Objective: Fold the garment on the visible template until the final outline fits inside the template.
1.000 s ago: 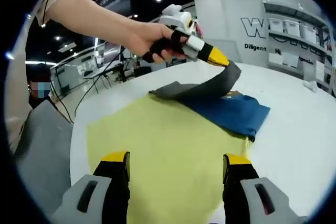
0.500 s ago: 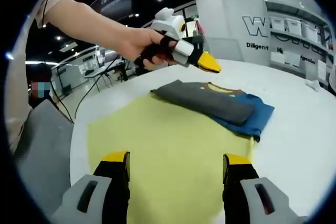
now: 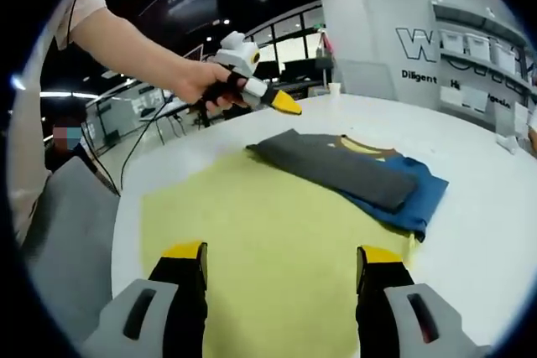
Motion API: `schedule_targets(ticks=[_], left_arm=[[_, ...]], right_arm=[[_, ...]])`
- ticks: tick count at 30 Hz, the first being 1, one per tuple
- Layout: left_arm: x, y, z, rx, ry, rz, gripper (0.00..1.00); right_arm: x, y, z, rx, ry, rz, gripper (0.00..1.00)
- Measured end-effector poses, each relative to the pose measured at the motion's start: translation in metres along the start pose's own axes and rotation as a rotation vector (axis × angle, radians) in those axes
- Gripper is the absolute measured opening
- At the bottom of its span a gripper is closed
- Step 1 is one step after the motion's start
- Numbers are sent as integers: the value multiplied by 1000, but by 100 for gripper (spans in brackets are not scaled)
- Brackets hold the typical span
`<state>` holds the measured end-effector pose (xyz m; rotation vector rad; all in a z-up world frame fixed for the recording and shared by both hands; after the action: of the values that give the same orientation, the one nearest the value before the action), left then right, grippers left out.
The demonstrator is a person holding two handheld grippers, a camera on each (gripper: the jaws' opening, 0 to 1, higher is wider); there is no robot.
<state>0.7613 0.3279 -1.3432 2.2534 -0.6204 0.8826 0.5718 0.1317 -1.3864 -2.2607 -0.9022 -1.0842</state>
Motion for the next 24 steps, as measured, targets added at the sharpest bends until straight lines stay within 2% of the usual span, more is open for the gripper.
schedule_targets(ticks=[4,8,15,19,24], left_arm=[[-6,-25,-19,55,13,-33,10],[-17,-34,-36,90,10,-58,11],[-41,-37,-48,112,-16,-91,16],[-58,-35,-48,108,-51,-120,18],[-70,-35,-44,109,-82,-147,21]], right_arm=[[2,-2,3,8,-2,-7,70],[4,-5,6,16,-6,-14,70],[3,-7,11,21,-20,-24,71],[-1,-8,15,23,-34,-30,71],[-8,-10,17,28,-55,-40,71]])
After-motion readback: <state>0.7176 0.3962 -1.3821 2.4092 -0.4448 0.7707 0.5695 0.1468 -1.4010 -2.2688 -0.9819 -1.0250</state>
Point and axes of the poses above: the point that each gripper's makers call its tool centre point, and the gripper's own axes: z roughly forward along the fingers, y roughly to its right, x roughly out of its top, the point moved 3 cm from there along -z, roughly backward along the fingers, and after that the axes turned 6 degrees about -y, right-handed, at the moved point
